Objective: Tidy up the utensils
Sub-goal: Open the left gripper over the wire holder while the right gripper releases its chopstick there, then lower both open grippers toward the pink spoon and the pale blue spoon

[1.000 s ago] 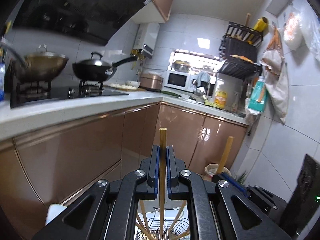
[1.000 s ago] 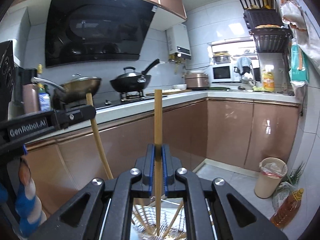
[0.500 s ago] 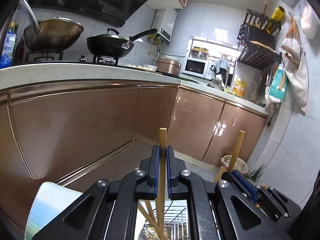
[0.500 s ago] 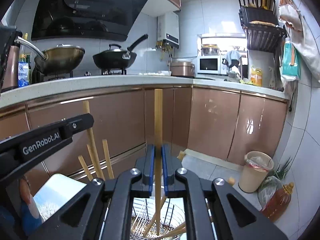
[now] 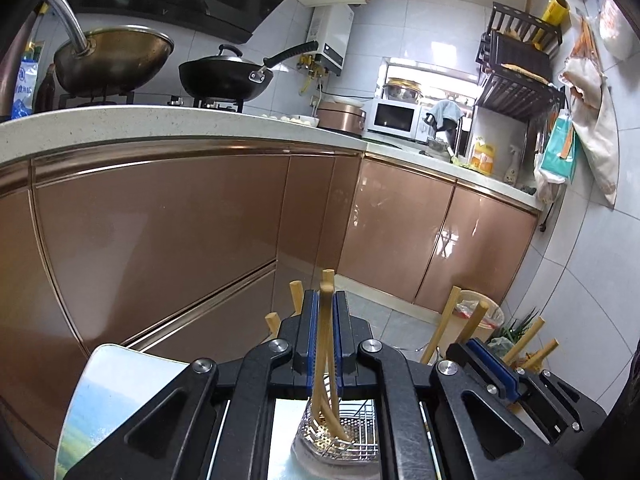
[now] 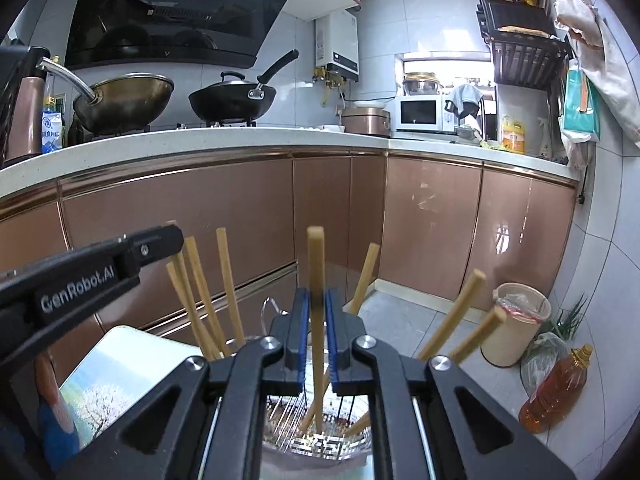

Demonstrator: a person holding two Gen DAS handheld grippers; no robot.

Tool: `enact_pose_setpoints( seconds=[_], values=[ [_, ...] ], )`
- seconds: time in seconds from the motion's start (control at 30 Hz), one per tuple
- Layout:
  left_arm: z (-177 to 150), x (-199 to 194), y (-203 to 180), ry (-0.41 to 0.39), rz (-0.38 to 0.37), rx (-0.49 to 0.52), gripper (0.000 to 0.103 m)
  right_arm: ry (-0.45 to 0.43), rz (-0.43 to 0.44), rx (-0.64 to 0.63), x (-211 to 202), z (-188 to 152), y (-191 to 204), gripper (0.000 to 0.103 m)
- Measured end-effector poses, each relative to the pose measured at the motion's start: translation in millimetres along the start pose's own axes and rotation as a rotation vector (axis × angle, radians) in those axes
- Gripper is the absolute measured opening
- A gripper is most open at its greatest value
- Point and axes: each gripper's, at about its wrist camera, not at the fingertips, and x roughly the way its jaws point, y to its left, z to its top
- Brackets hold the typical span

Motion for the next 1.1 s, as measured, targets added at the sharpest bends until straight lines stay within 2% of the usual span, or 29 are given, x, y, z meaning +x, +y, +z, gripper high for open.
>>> enact_pose_setpoints(
  seconds=[0.13,0.2,0.27,0.6,0.7,0.77,0.9,1.1],
  values=[
    [0,-12,2,-0.001,0.003,0.001,0.015,0.003,0.000,0.009,-14,-3,0,0.009],
    [0,-20,3,-0.005,0.002,0.003,0.027,0.003,0.001,0.014,-22,-4,0,0.013],
    [0,-28,3,-0.013,0.006,0.008,0.032,0.001,0.000,0.019,-32,-6,-1,0.021],
    [-7,-78,4,-0.037,0.018,0.032,0.050,-0.023,0.003,0.032,-87,-13,2,0.024],
    [-14,-90,5,-0.027,0.029,0.041,0.054,-0.022,0.001,0.030,-100,-15,2,0.027],
    [-18,-98,8,-0.022,0.034,0.041,0.055,-0.018,-0.001,0.038,-110,-19,0,0.034],
    [-29,-113,17,0.004,0.054,0.030,0.058,0.018,-0.010,0.051,-126,-32,-4,0.035],
    [-56,-122,32,0.086,0.108,0.016,0.059,0.153,-0.028,0.117,-132,-67,-15,0.035]
  ],
)
